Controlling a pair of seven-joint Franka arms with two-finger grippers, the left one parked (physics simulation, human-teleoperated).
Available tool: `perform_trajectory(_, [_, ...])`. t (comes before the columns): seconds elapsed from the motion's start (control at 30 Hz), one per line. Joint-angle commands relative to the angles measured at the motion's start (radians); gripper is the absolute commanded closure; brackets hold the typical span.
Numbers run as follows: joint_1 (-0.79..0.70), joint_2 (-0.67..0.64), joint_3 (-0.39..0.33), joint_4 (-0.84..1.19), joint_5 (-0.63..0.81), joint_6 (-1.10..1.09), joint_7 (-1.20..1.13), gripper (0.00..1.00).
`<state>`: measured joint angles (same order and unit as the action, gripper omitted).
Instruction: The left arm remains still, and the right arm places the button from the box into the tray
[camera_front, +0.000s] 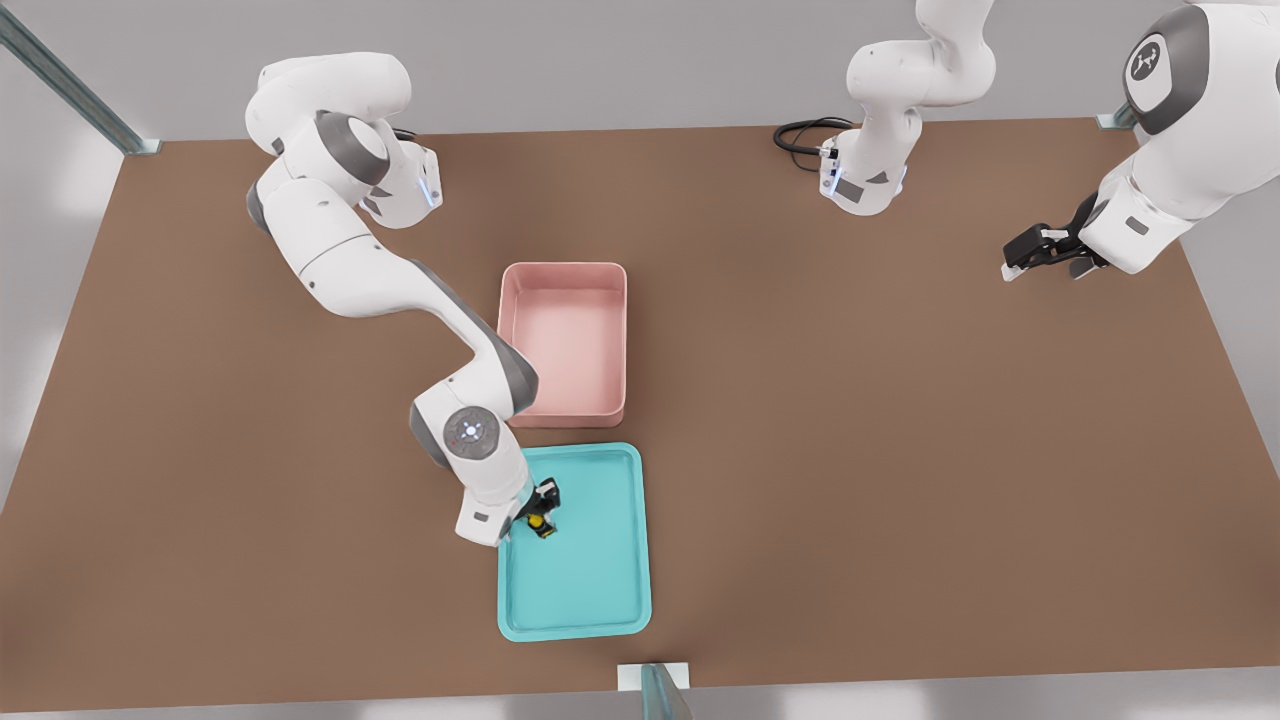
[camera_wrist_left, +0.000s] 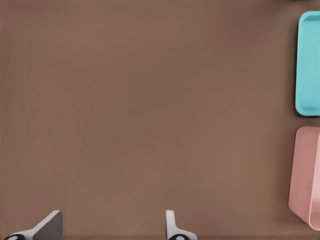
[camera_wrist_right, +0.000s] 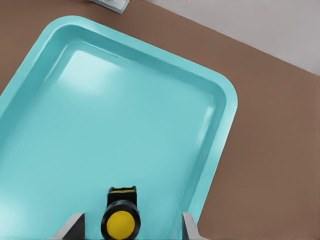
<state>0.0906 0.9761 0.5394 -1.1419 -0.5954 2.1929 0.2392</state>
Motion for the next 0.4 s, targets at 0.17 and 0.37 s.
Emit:
perform_trajectory(0.17, [-0.431,-0.376,0.376,0.008,-0.007,-1.093,-0.329,0.00])
perform_trajectory(0.37, [-0.153,-0.817,-0.342,-0.404,0.488,-0.725,-0.153,0.00])
